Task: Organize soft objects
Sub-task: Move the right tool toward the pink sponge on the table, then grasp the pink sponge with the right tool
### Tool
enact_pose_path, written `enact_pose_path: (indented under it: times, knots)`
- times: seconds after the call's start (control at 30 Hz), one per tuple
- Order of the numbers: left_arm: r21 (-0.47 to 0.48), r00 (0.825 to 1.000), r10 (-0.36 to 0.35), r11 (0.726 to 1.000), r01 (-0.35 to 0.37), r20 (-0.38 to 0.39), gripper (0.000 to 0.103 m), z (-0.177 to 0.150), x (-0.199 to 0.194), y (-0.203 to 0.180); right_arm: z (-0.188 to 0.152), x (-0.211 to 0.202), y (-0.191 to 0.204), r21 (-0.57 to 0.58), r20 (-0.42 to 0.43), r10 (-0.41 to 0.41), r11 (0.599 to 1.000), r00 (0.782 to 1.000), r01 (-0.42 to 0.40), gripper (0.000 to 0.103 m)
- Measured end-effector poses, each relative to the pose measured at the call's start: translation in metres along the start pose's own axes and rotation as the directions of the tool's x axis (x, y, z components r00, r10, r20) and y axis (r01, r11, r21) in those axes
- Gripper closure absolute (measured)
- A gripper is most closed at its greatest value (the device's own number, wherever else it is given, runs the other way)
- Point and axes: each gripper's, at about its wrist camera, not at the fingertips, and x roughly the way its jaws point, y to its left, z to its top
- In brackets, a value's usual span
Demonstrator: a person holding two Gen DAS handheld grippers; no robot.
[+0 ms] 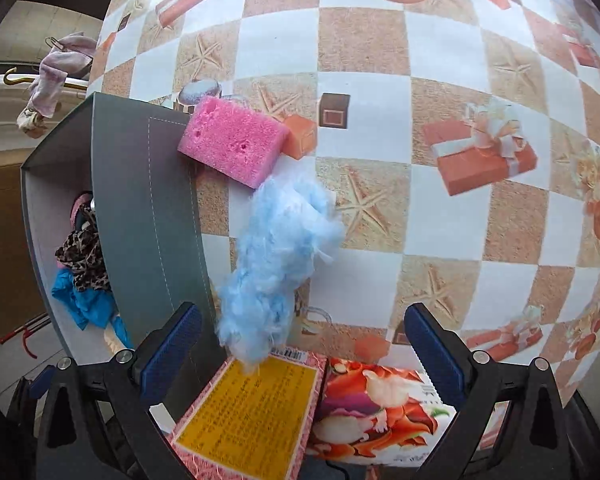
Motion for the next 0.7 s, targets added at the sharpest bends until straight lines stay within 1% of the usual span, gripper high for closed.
enact_pose_path:
  times: [0.07, 0.13, 0.2, 0.23, 0.27, 0.3, 0.33, 0.37, 0.4, 0.43, 0.47, 0.5, 0.53, 0.57, 0.6, 0.63, 0.7]
  knots:
    - [-0.02, 1.0, 0.016, 1.0, -0.016, -0.012, 0.0, 0.0, 0.003, -0.001, 0.012, 0.017, 0.006, -0.031, -0.019, 0.006, 1.0, 1.0, -0.007, 0.001]
    - [-0.033, 0.999, 0.027, 0.999, -0.028, -0.025, 0.0, 0.001, 0.007, -0.003, 0.021, 0.035, 0.012, -0.073, -0.044, -0.019, 0.997, 0.999, 0.016, 0.001]
    - [-0.036, 0.999, 0.033, 0.999, -0.034, -0.036, 0.0, 0.003, 0.01, -0.008, 0.022, 0.047, 0.013, -0.115, -0.046, -0.101, 0.989, 0.994, 0.095, 0.001]
    - [-0.033, 0.999, 0.033, 0.999, -0.034, -0.04, 0.0, 0.004, 0.011, -0.01, 0.02, 0.05, 0.011, -0.143, -0.039, -0.17, 0.976, 0.985, 0.163, 0.001]
    - [-0.026, 0.999, 0.032, 0.999, -0.034, -0.043, 0.0, 0.006, 0.012, -0.013, 0.017, 0.05, 0.005, -0.154, -0.019, -0.253, 0.957, 0.967, 0.247, 0.001]
    - [-0.02, 0.998, 0.034, 0.999, -0.035, -0.045, 0.0, 0.008, 0.013, -0.016, 0.016, 0.046, -0.006, -0.139, 0.016, -0.337, 0.932, 0.941, 0.336, 0.001]
    - [-0.015, 0.998, 0.036, 0.999, -0.037, -0.047, 0.0, 0.009, 0.014, -0.018, 0.017, 0.038, -0.021, -0.099, 0.056, -0.411, 0.905, 0.91, 0.415, 0.001]
    - [-0.011, 0.998, 0.035, 0.999, -0.036, -0.048, 0.0, 0.011, 0.015, -0.02, 0.017, 0.027, -0.039, -0.037, 0.085, -0.451, 0.89, 0.888, 0.455, 0.001]
    - [-0.009, 0.998, 0.033, 0.999, -0.034, -0.051, 0.0, 0.013, 0.017, -0.021, 0.017, 0.014, -0.055, 0.035, 0.11, -0.428, 0.904, 0.897, 0.427, 0.001]
    - [-0.008, 0.998, 0.033, 0.999, -0.034, -0.054, 0.0, 0.014, 0.018, -0.023, 0.017, 0.0, -0.067, 0.094, 0.144, -0.345, 0.938, 0.927, 0.335, 0.001]
    - [-0.006, 0.998, 0.033, 0.999, -0.034, -0.06, 0.0, 0.016, 0.02, -0.023, 0.016, -0.012, -0.075, 0.135, 0.183, -0.227, 0.97, 0.956, 0.205, 0.001]
    - [-0.003, 0.997, 0.035, 0.999, -0.036, -0.066, 0.0, 0.017, 0.022, -0.025, 0.018, -0.019, -0.075, 0.141, 0.21, -0.127, 0.985, 0.969, 0.099, 0.001]
    - [-0.002, 0.997, 0.04, 0.999, -0.04, -0.072, 0.0, 0.018, 0.023, -0.026, 0.023, -0.023, -0.069, 0.114, 0.227, -0.06, 0.993, 0.972, 0.035, 0.001]
    - [-0.001, 0.996, 0.044, 0.999, -0.044, -0.074, 0.0, 0.018, 0.024, -0.027, 0.028, -0.026, -0.055, 0.051, 0.244, -0.039, 0.998, 0.969, 0.028, 0.001]
    - [-0.003, 0.996, 0.047, 0.999, -0.047, -0.074, 0.0, 0.017, 0.023, -0.027, 0.034, -0.026, -0.036, -0.044, 0.262, -0.056, 0.997, 0.963, 0.07, 0.001]
    - [-0.009, 0.996, 0.048, 0.999, -0.048, -0.073, 0.0, 0.016, 0.022, -0.027, 0.038, -0.024, -0.016, -0.14, 0.28, -0.082, 0.982, 0.957, 0.125, 0.001]
    - [-0.022, 0.996, 0.05, 0.998, -0.051, -0.075, 0.0, 0.012, 0.02, -0.026, 0.042, -0.013, 0.017, -0.324, 0.302, -0.112, 0.922, 0.947, 0.212, 0.001]
